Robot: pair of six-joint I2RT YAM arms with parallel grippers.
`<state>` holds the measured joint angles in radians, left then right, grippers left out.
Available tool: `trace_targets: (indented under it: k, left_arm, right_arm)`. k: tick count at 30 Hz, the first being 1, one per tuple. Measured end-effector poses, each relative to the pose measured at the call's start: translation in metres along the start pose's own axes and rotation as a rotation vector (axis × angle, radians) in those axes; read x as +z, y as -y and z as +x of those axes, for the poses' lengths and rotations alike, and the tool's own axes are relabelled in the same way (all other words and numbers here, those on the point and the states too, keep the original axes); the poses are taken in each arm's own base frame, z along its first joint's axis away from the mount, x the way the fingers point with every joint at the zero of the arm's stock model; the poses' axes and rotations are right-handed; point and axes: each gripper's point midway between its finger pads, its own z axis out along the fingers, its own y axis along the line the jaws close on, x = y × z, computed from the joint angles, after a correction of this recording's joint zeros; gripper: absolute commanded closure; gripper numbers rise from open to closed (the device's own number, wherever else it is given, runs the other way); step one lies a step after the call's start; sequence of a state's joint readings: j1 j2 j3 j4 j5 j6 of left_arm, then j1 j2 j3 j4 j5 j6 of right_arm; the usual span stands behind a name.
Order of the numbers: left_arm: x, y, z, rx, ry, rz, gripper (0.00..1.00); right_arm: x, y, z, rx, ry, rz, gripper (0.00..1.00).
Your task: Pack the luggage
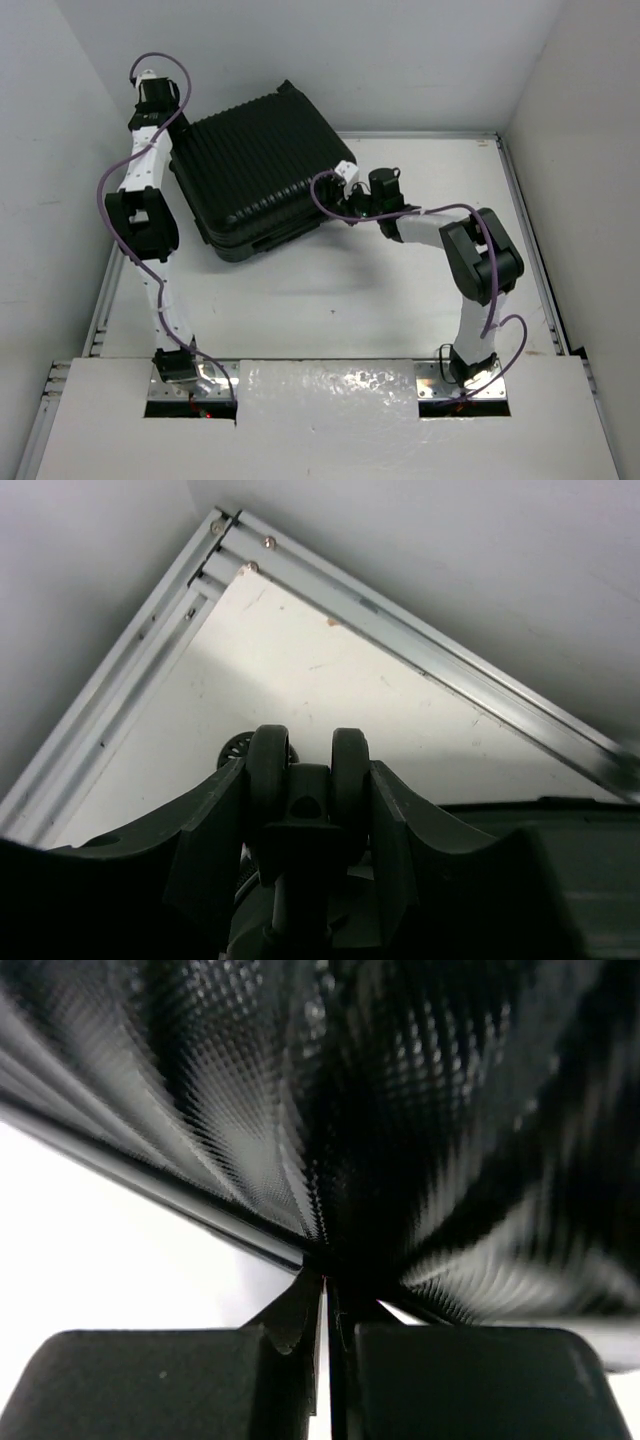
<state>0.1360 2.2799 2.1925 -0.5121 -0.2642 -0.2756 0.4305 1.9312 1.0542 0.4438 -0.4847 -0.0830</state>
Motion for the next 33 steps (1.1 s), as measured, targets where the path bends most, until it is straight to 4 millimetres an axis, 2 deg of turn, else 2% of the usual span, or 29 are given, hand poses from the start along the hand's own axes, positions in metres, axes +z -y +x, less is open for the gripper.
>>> trace_targets:
  k: [1, 2, 4, 6, 7, 8, 10, 12, 15, 16, 17, 19, 22, 24, 25, 26, 29, 30, 32, 33]
  left_arm:
    - [0.000, 0.001, -0.001, 0.010, 0.007, 0.002, 0.82]
    - [0.000, 0.002, -0.001, 0.013, 0.012, 0.001, 0.81]
    - [-0.001, 0.001, 0.000, -0.003, 0.023, -0.010, 0.81]
    - [-0.007, -0.005, 0.002, -0.032, 0.038, -0.034, 0.72]
    - [-0.013, -0.010, 0.003, -0.051, 0.041, -0.054, 0.48]
    - [-0.020, -0.016, 0.006, -0.079, 0.039, -0.082, 0.33]
    - [-0.041, -0.023, 0.011, -0.155, 0.034, -0.145, 0.20]
    - [-0.071, -0.018, 0.013, -0.191, 0.039, -0.173, 0.03]
    - [-0.130, -0.002, 0.010, -0.196, 0.066, -0.157, 0.00]
    - [-0.141, 0.001, 0.009, -0.194, 0.074, -0.149, 0.00]
    - [-0.172, 0.010, 0.002, -0.198, 0.106, -0.115, 0.00]
    - [-0.216, 0.024, -0.007, -0.206, 0.153, -0.045, 0.00]
    - [-0.278, 0.044, 0.000, -0.215, 0.210, 0.093, 0.01]
    - [-0.312, 0.065, 0.028, -0.185, 0.204, 0.190, 0.01]
    - [-0.327, 0.084, 0.052, -0.152, 0.184, 0.252, 0.01]
    - [-0.342, 0.106, 0.084, -0.097, 0.146, 0.315, 0.01]
    - [-0.373, 0.155, 0.172, 0.039, 0.038, 0.446, 0.03]
    - [-0.372, 0.166, 0.204, 0.088, -0.002, 0.453, 0.03]
    - [-0.355, 0.170, 0.268, 0.202, -0.083, 0.411, 0.03]
    - [-0.342, 0.165, 0.295, 0.257, -0.121, 0.372, 0.04]
  right_arm:
    - [-0.002, -0.010, 0.002, 0.002, -0.006, -0.012, 1.00]
    - [-0.003, -0.016, 0.003, 0.001, -0.010, -0.019, 1.00]
    - [-0.003, -0.015, 0.004, 0.013, -0.015, 0.002, 1.00]
    - [-0.004, -0.010, 0.005, 0.054, -0.018, 0.045, 1.00]
    - [-0.005, -0.006, 0.006, 0.076, -0.012, 0.071, 1.00]
    - [-0.006, -0.002, 0.008, 0.100, 0.002, 0.094, 1.00]
    - [-0.012, 0.003, 0.009, 0.170, 0.062, 0.116, 1.00]
    - [-0.016, 0.001, 0.008, 0.216, 0.108, 0.115, 1.00]
    - [-0.019, 0.000, 0.005, 0.253, 0.154, 0.118, 1.00]
    - [-0.019, -0.001, 0.003, 0.267, 0.169, 0.118, 1.00]
    - [-0.020, 0.000, 0.004, 0.279, 0.173, 0.124, 1.00]
    - [-0.021, 0.002, 0.004, 0.304, 0.179, 0.145, 1.00]
    - [-0.023, 0.010, 0.005, 0.349, 0.186, 0.206, 1.00]
    - [-0.027, 0.021, 0.006, 0.383, 0.193, 0.264, 1.00]
    - [-0.031, 0.029, 0.008, 0.400, 0.194, 0.302, 1.00]
    - [-0.035, 0.038, 0.010, 0.417, 0.191, 0.344, 1.00]
    - [-0.046, 0.062, 0.010, 0.443, 0.190, 0.451, 1.00]
    - [-0.047, 0.070, 0.009, 0.450, 0.179, 0.473, 1.00]
    - [-0.045, 0.087, 0.006, 0.467, 0.141, 0.506, 1.00]
    - [-0.041, 0.098, 0.004, 0.477, 0.124, 0.515, 0.91]
